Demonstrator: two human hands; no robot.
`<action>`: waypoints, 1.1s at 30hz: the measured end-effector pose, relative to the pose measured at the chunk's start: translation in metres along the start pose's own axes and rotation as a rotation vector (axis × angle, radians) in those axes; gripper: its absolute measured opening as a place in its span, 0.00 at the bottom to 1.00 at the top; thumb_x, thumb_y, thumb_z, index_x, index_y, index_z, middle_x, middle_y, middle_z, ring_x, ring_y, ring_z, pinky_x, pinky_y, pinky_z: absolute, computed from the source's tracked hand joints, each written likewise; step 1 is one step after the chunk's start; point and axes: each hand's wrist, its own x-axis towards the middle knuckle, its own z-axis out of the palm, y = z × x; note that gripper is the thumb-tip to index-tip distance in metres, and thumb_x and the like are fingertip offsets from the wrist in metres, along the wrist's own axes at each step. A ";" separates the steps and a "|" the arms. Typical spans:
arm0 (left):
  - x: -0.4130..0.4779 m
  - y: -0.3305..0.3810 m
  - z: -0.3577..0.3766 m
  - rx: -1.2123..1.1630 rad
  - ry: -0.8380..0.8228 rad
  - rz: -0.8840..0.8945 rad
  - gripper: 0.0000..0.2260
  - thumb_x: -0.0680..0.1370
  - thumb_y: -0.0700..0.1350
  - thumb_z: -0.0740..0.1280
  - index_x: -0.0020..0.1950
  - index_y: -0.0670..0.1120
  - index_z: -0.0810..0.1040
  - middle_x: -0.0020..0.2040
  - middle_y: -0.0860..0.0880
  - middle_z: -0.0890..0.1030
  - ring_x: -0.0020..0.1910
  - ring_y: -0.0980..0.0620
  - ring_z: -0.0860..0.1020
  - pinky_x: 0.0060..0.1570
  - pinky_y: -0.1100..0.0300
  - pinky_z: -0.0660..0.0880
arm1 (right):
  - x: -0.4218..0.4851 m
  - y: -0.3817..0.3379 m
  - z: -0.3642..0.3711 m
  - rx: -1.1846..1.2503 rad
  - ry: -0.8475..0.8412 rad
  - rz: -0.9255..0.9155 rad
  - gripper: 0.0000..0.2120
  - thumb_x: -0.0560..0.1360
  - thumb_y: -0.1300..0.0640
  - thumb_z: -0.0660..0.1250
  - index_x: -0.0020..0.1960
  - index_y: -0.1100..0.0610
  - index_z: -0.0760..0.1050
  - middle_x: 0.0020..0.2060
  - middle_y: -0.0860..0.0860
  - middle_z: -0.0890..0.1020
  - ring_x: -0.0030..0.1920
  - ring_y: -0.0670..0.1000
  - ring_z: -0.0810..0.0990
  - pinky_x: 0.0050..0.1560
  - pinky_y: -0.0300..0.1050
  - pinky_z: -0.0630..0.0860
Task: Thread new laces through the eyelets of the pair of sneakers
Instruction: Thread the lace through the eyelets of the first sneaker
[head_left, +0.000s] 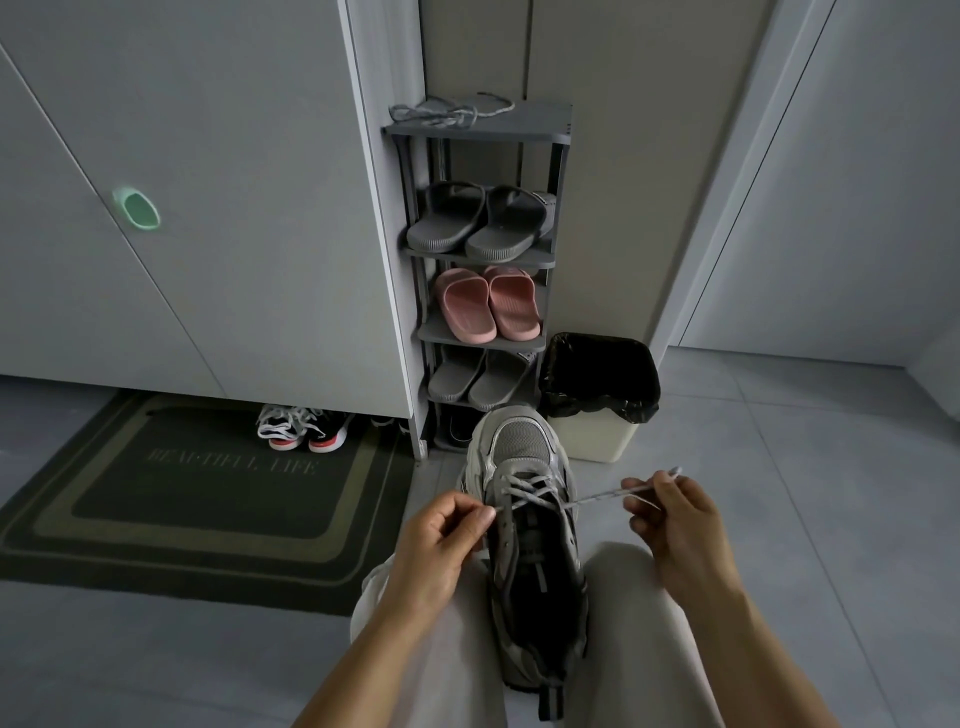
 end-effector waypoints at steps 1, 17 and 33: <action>0.001 0.001 -0.001 -0.004 -0.006 -0.001 0.07 0.75 0.36 0.65 0.36 0.41 0.74 0.22 0.55 0.71 0.24 0.62 0.66 0.27 0.73 0.63 | 0.003 -0.001 -0.003 -0.005 0.004 0.002 0.12 0.80 0.61 0.53 0.39 0.60 0.68 0.38 0.57 0.78 0.24 0.44 0.77 0.22 0.34 0.71; 0.034 0.047 -0.002 0.393 -0.109 0.285 0.21 0.75 0.41 0.67 0.66 0.52 0.67 0.63 0.59 0.70 0.63 0.61 0.69 0.62 0.68 0.66 | -0.012 -0.049 0.035 -0.309 -0.456 -0.162 0.11 0.77 0.68 0.55 0.43 0.61 0.75 0.21 0.48 0.69 0.22 0.45 0.65 0.30 0.41 0.65; 0.046 0.054 -0.062 0.560 -0.136 0.190 0.08 0.76 0.41 0.64 0.51 0.53 0.78 0.38 0.55 0.80 0.39 0.61 0.78 0.39 0.74 0.73 | 0.015 -0.043 -0.006 -0.122 -0.314 -0.080 0.13 0.67 0.49 0.70 0.35 0.59 0.79 0.28 0.51 0.78 0.30 0.49 0.75 0.33 0.38 0.78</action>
